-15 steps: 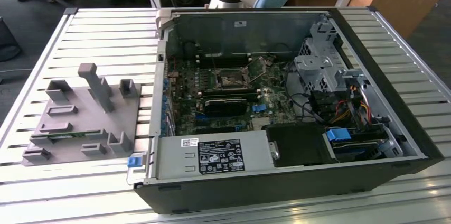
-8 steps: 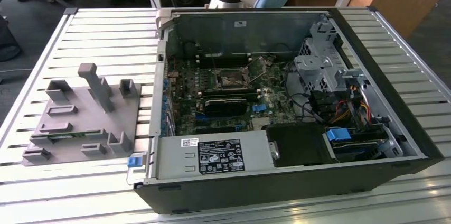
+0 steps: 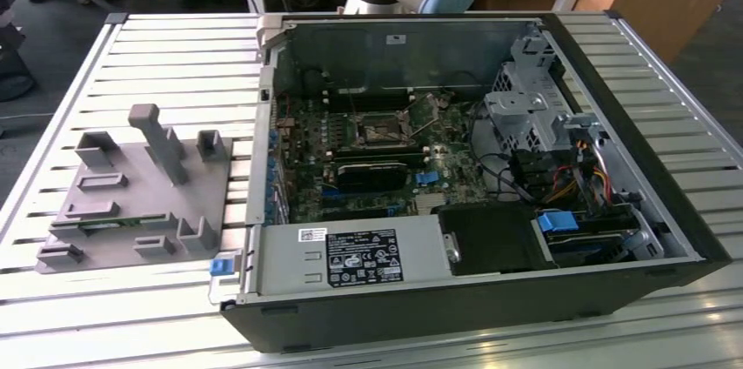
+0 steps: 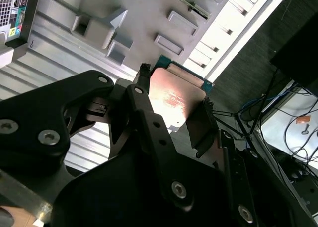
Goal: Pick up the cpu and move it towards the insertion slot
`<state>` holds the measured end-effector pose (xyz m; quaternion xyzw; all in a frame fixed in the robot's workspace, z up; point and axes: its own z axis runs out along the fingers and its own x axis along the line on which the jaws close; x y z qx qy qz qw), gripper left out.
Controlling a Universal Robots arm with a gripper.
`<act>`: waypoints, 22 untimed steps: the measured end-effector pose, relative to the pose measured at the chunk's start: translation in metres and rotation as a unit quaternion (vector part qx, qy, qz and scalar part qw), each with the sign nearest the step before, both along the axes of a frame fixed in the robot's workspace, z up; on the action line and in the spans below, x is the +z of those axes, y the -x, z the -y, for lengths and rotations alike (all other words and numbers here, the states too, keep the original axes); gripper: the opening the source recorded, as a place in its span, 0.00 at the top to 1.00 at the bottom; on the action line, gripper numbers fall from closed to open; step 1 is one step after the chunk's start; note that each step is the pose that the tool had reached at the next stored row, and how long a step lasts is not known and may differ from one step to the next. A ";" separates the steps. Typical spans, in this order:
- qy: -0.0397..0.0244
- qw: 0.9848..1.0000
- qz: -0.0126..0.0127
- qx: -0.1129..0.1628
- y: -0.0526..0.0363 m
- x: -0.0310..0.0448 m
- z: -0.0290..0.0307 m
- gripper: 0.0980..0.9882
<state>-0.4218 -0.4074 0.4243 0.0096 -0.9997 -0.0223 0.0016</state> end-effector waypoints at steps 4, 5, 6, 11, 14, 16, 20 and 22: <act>0.000 1.000 0.000 0.000 -0.0053 0.0000 0.0000 0.50; 0.000 1.000 0.000 0.000 -0.0066 0.0000 0.0000 0.50; 0.000 1.000 0.000 0.000 -0.0079 0.0000 0.0000 0.50; 0.000 1.000 0.000 0.000 -0.0136 0.0000 0.0000 0.50; 0.000 1.000 0.000 0.000 -0.0166 0.0000 0.0000 0.50; 0.000 1.000 0.000 0.000 -0.0184 0.0000 0.0000 0.50; 0.000 1.000 0.000 0.000 -0.0224 0.0000 0.0000 0.50; 0.000 1.000 0.000 0.000 -0.0245 0.0000 0.0000 0.50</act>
